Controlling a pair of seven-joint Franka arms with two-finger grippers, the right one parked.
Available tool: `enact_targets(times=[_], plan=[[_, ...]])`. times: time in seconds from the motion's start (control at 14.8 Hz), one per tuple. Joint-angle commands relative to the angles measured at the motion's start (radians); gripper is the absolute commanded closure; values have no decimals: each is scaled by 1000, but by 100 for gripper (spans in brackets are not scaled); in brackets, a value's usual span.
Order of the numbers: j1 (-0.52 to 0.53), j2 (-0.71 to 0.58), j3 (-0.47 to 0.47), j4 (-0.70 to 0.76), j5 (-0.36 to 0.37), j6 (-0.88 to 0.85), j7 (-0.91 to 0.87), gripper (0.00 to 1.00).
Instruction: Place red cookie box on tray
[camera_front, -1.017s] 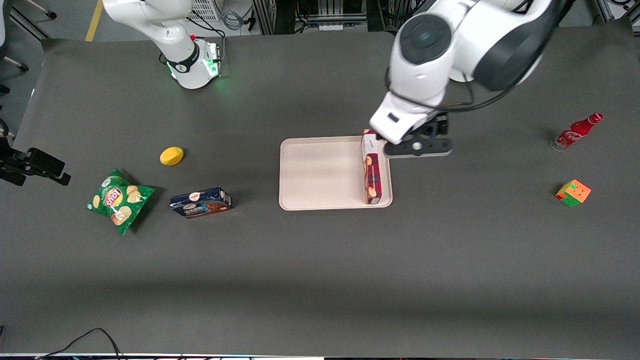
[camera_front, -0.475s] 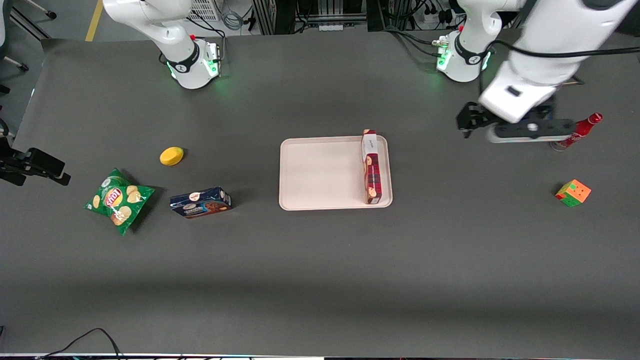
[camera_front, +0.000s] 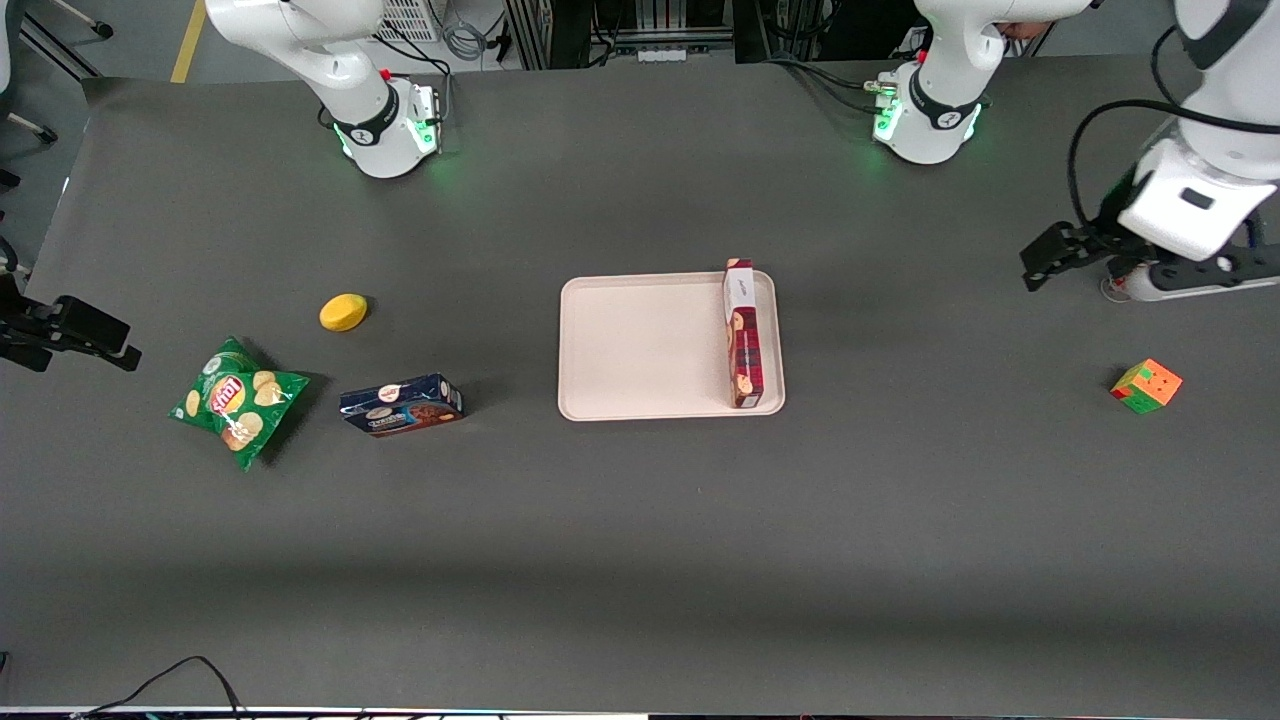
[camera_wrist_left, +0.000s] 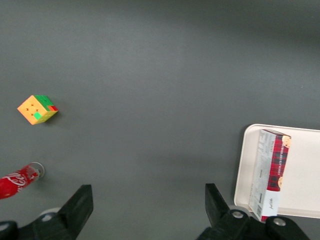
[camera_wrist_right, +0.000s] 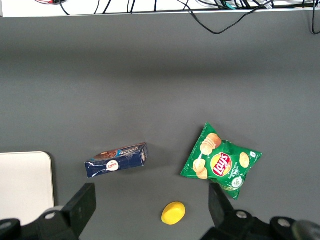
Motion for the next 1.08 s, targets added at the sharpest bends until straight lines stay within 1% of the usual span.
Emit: enact_targets(times=[0.0,0.14,0.47,0.68,1.02], plan=[[-10,13,18,5,-14,20,39,0],[-7,39,18,43,-13,2,56,0],[-4,62,40,68,-11,8,64,0],[-4,71,46,76,-14,13,163,0],[-4,75,46,76,-13,7,165,0]])
